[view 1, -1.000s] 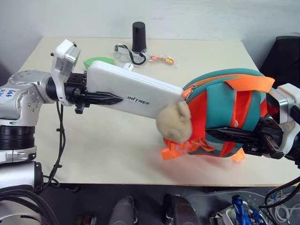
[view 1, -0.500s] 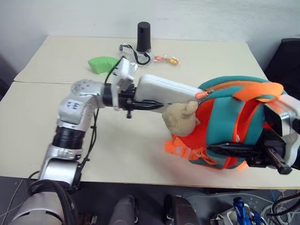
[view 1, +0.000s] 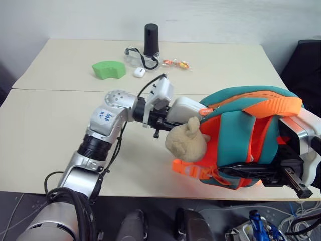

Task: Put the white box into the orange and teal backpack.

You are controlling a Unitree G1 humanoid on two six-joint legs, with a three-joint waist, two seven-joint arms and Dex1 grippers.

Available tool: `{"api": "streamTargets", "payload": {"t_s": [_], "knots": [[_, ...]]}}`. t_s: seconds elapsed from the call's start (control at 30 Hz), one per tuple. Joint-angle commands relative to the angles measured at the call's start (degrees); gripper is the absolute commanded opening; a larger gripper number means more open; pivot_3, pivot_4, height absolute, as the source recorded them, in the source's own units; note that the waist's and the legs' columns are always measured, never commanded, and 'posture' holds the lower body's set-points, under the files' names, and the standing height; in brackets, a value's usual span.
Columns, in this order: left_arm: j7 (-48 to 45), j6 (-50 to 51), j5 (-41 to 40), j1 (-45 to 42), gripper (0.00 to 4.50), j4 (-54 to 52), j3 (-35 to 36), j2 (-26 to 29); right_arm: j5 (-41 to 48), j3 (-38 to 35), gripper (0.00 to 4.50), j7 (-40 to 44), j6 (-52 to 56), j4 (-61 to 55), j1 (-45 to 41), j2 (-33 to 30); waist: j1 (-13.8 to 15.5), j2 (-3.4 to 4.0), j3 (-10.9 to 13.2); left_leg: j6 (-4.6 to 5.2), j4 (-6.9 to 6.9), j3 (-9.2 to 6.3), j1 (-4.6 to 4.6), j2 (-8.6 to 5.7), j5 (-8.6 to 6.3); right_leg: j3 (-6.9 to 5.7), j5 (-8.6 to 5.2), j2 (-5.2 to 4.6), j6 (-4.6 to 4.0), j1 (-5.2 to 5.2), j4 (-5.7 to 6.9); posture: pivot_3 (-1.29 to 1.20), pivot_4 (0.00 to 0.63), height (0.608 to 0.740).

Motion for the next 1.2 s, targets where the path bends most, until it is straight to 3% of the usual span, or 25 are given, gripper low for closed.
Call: {"api": "streamTargets", "payload": {"t_s": [0.03,0.1,0.33,0.47,0.77,1.0,1.1,1.2], "knots": [[1.7,-2.8,3.4,-3.6,1.35,4.2,-3.1,-4.6,0.3,0.5,0.03,-0.1,-1.8,-1.8,-0.7,0.0,0.3,0.00,0.0,0.06,0.00,0.02,-0.01,-0.04,-0.02,0.02,0.03,0.00,0.05,0.00,-0.04,0.00,0.150,0.740],[2.0,-3.3,4.3,-4.6,1.35,6.8,-3.5,-6.6,0.2,1.1,0.03,-0.7,-2.3,-1.8,-1.0,0.2,0.3,0.00,0.0,0.18,0.00,0.08,-0.03,-0.07,-0.09,0.07,0.06,-0.05,0.11,0.00,-0.11,0.00,0.150,0.740],[0.4,-3.7,5.1,-6.0,3.44,10.0,-3.2,-9.0,-1.3,2.2,0.00,-2.4,-3.8,-1.8,-0.6,0.8,-0.5,0.00,0.0,0.13,0.00,0.06,-0.06,0.06,-0.10,0.03,0.07,-0.08,0.12,-0.01,-0.19,0.00,0.150,0.740],[-3.3,-1.7,3.6,-5.3,4.46,5.7,-1.6,-4.3,-4.1,3.4,0.00,-3.2,-5.0,-0.4,-0.7,1.7,-0.6,0.00,0.0,0.13,0.01,0.05,-0.05,0.05,-0.09,0.05,0.08,-0.08,0.11,-0.01,-0.15,0.00,0.150,0.740],[-7.8,9.4,-7.0,-3.0,4.46,-9.8,6.6,7.8,-13.6,5.8,0.00,-4.9,-8.7,3.1,-0.5,4.5,-1.0,0.01,0.0,-0.03,0.00,0.07,-0.06,0.12,-0.03,0.08,0.05,-0.04,0.05,-0.07,0.07,0.00,0.150,0.740],[-6.3,15.0,-9.8,-2.6,4.46,-16.1,10.1,15.4,-20.7,8.5,0.00,-8.2,-11.5,5.3,-1.6,7.6,-0.7,0.02,0.0,0.03,0.02,0.04,-0.05,-0.01,-0.01,0.06,0.06,0.04,0.09,0.00,0.08,0.00,0.150,0.740],[-7.3,16.8,-11.2,-0.8,4.46,-18.3,12.4,21.1,-23.6,9.8,0.00,-9.7,-12.3,5.9,-2.1,8.5,-1.0,0.02,0.0,0.02,0.02,0.06,-0.04,0.02,0.00,0.07,0.07,0.06,0.09,-0.01,0.10,0.00,0.150,0.740],[-5.7,25.0,-17.6,-1.0,4.46,-20.2,16.8,24.5,-24.9,10.4,0.00,-10.6,-12.8,5.6,-2.4,9.6,-1.1,0.02,0.0,-0.06,0.01,0.09,-0.01,0.10,0.01,0.09,0.05,0.09,0.06,-0.03,0.15,0.00,0.150,0.740]]}}
